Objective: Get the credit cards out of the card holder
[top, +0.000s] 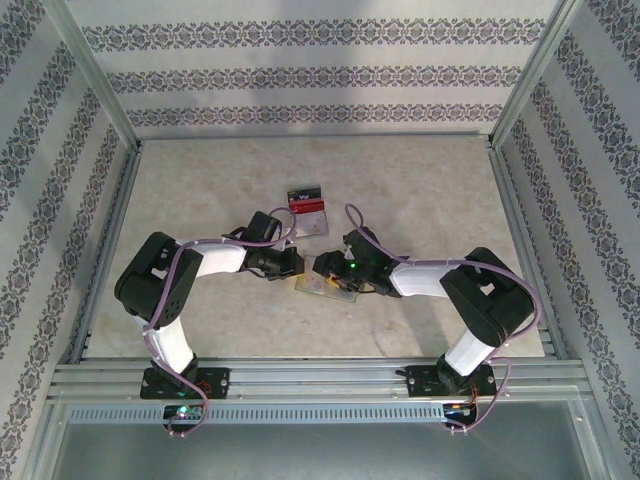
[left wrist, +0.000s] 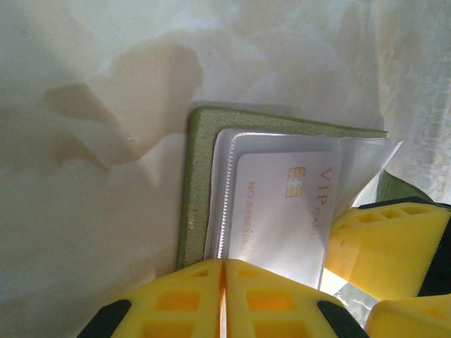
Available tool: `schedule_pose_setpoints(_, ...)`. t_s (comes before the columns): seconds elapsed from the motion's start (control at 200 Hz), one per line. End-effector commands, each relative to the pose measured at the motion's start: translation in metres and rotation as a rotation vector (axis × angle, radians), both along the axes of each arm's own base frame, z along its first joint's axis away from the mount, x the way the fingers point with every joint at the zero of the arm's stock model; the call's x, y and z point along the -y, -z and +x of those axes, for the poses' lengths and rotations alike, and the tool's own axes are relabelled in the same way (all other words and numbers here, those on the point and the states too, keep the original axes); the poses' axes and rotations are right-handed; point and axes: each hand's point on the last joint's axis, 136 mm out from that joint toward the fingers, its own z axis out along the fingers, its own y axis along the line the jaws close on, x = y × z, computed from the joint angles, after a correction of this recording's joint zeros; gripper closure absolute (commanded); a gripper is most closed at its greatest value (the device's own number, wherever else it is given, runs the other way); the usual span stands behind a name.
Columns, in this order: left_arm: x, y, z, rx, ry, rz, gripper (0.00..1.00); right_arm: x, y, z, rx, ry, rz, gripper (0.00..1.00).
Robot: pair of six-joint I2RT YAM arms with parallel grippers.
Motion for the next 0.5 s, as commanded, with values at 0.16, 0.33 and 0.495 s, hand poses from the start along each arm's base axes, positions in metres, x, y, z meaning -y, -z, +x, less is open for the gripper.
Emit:
schedule_pose_setpoints(0.16,-0.009,0.016,-0.006,-0.041,0.006,0.054,0.89,-0.015,-0.002,0.004,0.020,-0.031,0.052,0.49)
schedule_pose_setpoints(0.33,-0.009,0.016,-0.007,-0.041,0.007,0.057,0.89,-0.013,-0.010,0.005,0.040,-0.025,0.071,0.50)
schedule_pose_setpoints(0.495,-0.010,0.016,-0.006,-0.042,0.006,0.057,0.89,-0.011,-0.021,0.007,0.070,-0.010,0.118,0.51)
